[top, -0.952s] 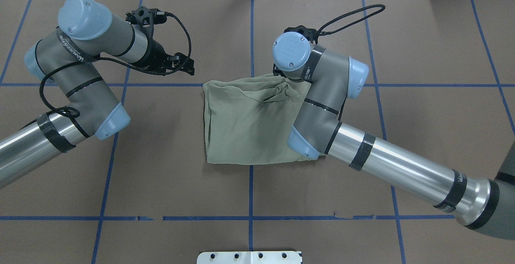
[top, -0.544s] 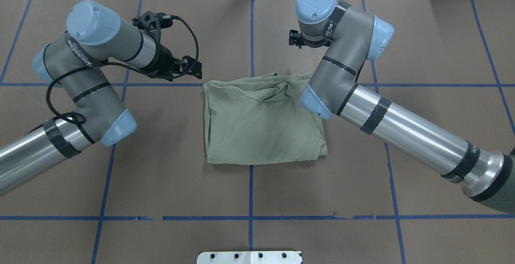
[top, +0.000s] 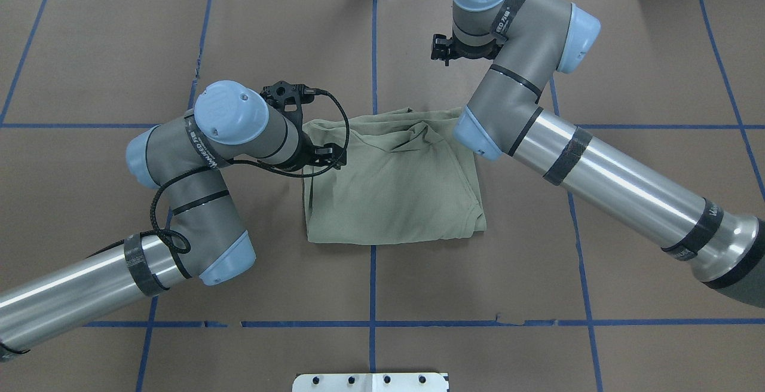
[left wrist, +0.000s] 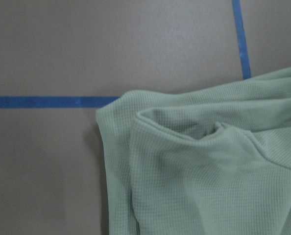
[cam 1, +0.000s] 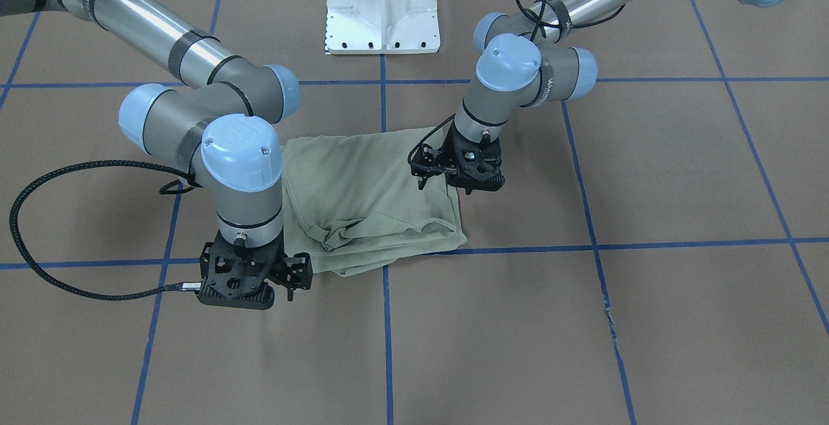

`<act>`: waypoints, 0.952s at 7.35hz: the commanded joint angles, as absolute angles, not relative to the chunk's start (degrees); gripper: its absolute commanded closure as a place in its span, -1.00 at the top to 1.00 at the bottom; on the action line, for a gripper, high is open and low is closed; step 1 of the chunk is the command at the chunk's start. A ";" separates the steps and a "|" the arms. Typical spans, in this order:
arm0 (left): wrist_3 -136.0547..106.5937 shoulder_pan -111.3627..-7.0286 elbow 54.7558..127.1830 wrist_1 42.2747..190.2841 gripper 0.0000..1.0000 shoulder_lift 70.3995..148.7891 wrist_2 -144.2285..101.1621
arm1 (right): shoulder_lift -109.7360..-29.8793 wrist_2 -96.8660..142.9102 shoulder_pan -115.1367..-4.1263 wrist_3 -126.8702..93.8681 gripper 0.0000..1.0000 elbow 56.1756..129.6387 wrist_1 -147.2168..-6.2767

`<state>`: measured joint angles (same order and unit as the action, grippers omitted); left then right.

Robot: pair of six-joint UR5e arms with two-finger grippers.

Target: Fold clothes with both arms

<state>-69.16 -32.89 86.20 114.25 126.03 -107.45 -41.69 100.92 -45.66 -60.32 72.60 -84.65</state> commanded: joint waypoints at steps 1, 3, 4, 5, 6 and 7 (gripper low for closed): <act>-71.17 -32.43 84.30 113.64 1.00 127.43 -104.78 | -41.92 101.07 -45.70 -60.38 1.00 73.38 -84.64; -71.37 -32.61 77.90 113.73 1.00 131.46 -101.36 | -42.01 101.07 -45.70 -60.29 1.00 73.48 -84.64; -71.37 -34.35 75.35 114.17 1.00 132.44 -100.90 | -42.01 101.07 -45.70 -60.29 1.00 73.48 -84.64; -71.11 -36.80 73.41 114.43 1.00 133.58 -100.90 | -42.10 100.99 -45.70 -60.29 1.00 73.48 -84.64; -70.84 -39.00 69.91 114.61 1.00 135.25 -100.99 | -42.27 100.99 -45.70 -60.38 1.00 73.48 -84.64; -70.75 -40.59 66.83 114.70 1.00 136.83 -100.99 | -42.45 100.99 -45.62 -60.38 1.00 73.48 -84.64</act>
<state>-70.94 -38.27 70.76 114.52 134.84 -101.03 -42.25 101.00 -45.69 -60.35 73.47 -84.64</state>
